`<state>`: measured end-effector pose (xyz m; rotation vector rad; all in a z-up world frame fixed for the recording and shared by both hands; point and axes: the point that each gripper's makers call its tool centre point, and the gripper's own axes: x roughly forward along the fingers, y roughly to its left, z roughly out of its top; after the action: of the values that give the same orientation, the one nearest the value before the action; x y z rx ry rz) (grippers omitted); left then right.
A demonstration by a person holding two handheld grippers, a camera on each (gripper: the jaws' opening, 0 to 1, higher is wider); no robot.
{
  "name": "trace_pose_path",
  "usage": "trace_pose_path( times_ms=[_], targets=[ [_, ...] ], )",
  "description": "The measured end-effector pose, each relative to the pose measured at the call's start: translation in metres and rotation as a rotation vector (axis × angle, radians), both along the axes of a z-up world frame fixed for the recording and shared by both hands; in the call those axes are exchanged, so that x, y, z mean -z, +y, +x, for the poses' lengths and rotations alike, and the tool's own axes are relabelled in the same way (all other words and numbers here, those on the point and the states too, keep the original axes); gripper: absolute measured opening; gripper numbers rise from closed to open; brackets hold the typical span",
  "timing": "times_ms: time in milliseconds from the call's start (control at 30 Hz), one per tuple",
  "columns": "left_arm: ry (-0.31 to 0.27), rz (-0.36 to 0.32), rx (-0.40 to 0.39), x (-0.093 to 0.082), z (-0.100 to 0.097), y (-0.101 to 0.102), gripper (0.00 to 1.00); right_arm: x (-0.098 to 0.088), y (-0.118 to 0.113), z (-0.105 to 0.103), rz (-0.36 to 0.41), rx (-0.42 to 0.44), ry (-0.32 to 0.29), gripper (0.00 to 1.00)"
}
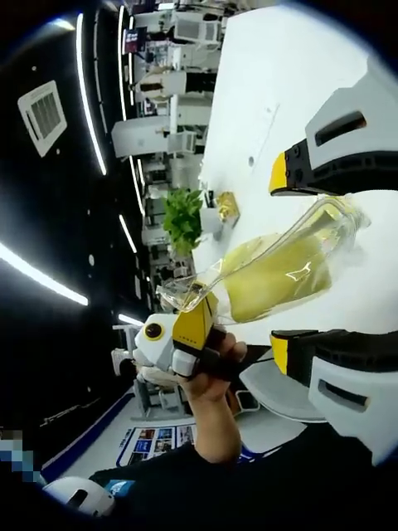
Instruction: Compare the silicone blocks by pressing each to a similar depth, holding the contact briefly, and releasing to observe deformation and rebound differences across the visible hardness samples.
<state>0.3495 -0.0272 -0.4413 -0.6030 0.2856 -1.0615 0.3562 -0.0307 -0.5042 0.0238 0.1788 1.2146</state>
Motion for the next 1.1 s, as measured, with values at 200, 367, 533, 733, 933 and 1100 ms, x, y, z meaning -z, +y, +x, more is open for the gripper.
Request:
trace_pose_path(
  times_ms=[200, 367, 533, 733, 933, 1100],
  targets=[
    [0.005, 0.012, -0.011, 0.003, 0.002, 0.004, 0.00, -0.003, -0.006, 0.006, 0.010, 0.052, -0.023, 0.79],
    [0.010, 0.019, -0.009, 0.005, 0.003, 0.004, 0.00, -0.015, -0.013, 0.008, 0.067, 0.105, -0.054, 0.94],
    [0.019, 0.021, 0.000, 0.006, 0.005, 0.003, 0.00, -0.024, -0.021, 0.009, 0.082, 0.142, -0.073, 0.96],
    [0.028, 0.027, 0.015, 0.005, 0.013, -0.003, 0.00, -0.040, -0.043, 0.015, 0.095, 0.202, -0.084, 0.96],
    [0.039, 0.029, 0.041, 0.003, 0.022, -0.017, 0.00, -0.051, -0.073, 0.015, 0.076, 0.281, -0.139, 0.93],
    [0.053, 0.034, 0.068, 0.008, 0.027, -0.032, 0.00, -0.054, -0.092, 0.011, 0.078, 0.320, -0.140, 0.92]
  ],
)
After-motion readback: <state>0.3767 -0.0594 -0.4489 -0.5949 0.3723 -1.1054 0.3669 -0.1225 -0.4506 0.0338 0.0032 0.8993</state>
